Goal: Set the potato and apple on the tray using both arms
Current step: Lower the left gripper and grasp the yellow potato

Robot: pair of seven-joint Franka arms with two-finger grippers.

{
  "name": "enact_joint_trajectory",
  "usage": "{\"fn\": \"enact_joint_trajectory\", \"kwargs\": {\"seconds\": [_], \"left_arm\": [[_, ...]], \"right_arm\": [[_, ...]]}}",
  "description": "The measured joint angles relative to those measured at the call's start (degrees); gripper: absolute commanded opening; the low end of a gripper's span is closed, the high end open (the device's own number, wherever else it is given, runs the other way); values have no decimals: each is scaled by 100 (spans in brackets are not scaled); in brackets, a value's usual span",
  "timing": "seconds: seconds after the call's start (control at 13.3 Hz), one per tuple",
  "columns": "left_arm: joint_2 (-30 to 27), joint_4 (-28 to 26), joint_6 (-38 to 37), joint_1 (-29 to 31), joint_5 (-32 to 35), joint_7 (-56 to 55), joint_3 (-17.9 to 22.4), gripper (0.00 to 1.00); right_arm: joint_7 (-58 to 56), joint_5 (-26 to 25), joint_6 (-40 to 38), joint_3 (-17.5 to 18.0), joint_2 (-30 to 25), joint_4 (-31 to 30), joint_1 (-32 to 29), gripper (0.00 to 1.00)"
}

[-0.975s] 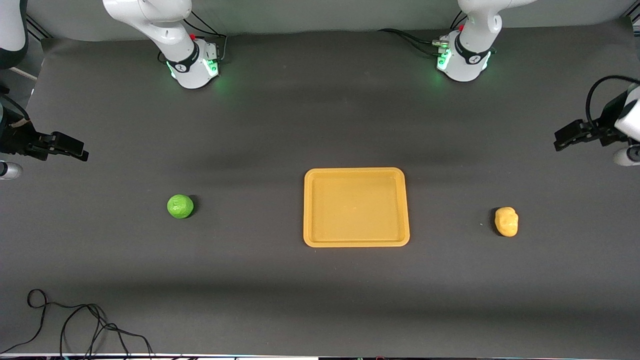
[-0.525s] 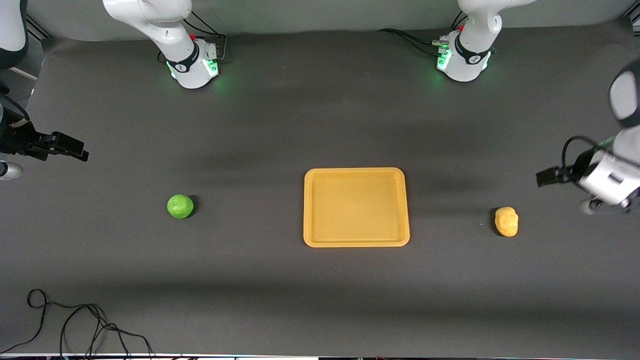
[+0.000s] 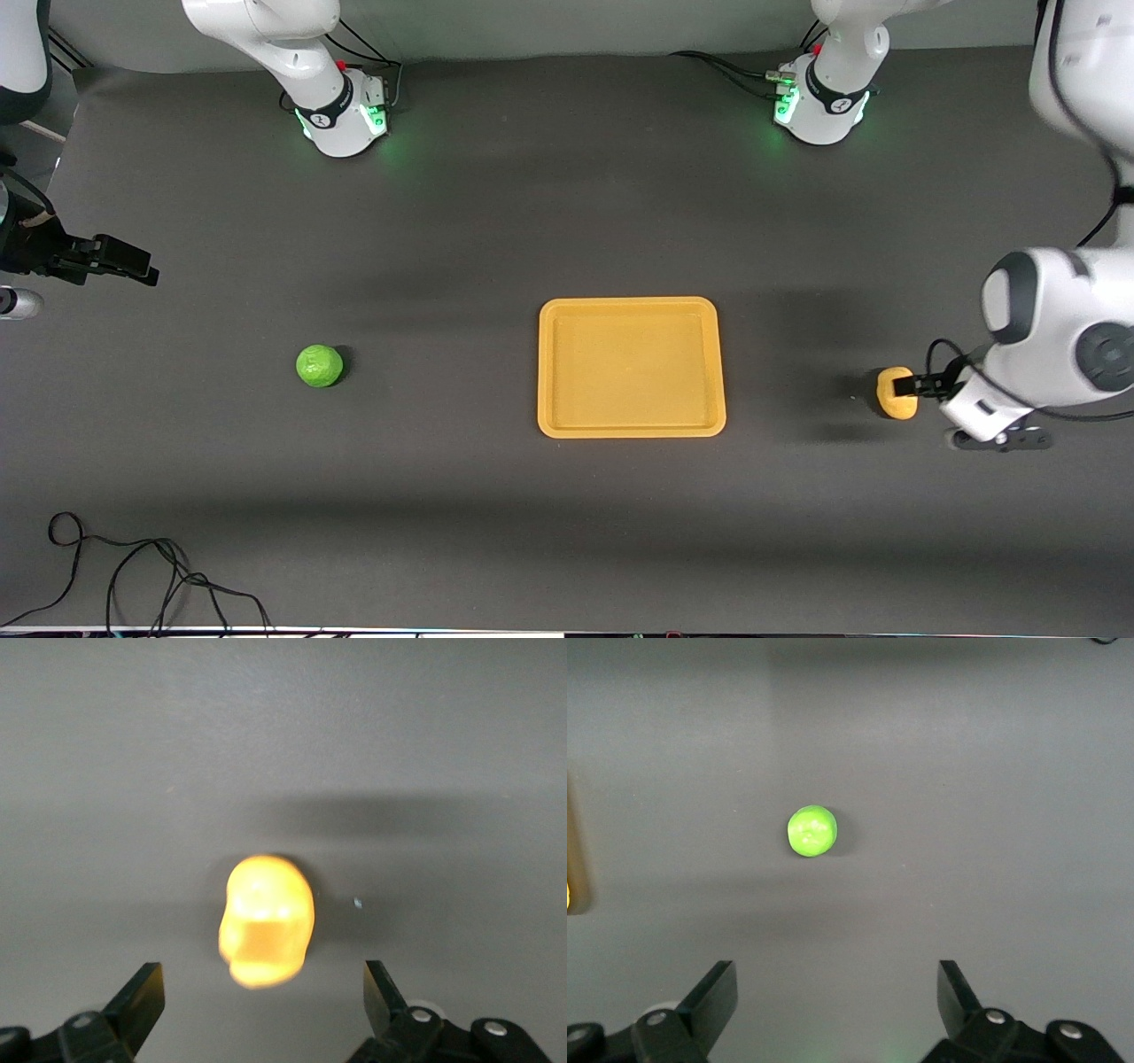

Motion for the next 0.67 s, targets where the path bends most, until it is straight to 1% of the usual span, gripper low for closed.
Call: {"fn": "enact_joint_trajectory", "kwargs": {"seconds": [0.22, 0.38, 0.45, 0.53, 0.6, 0.67], "left_arm": [[429, 12, 471, 42, 28, 7, 16, 100], [583, 17, 552, 75, 31, 7, 21, 100], [624, 9, 552, 87, 31, 7, 25, 97], [645, 1, 552, 92, 31, 7, 26, 85], [652, -4, 545, 93, 31, 7, 26, 67], [652, -7, 534, 93, 31, 7, 26, 51]], "right_arm": [[0, 5, 0, 1, 0, 0, 0, 100], [0, 7, 0, 3, 0, 0, 2, 100], [0, 7, 0, 5, 0, -1, 3, 100], [0, 8, 0, 6, 0, 0, 3, 100], [0, 8, 0, 8, 1, 0, 4, 100], [0, 8, 0, 11, 5, 0, 4, 100]]}}
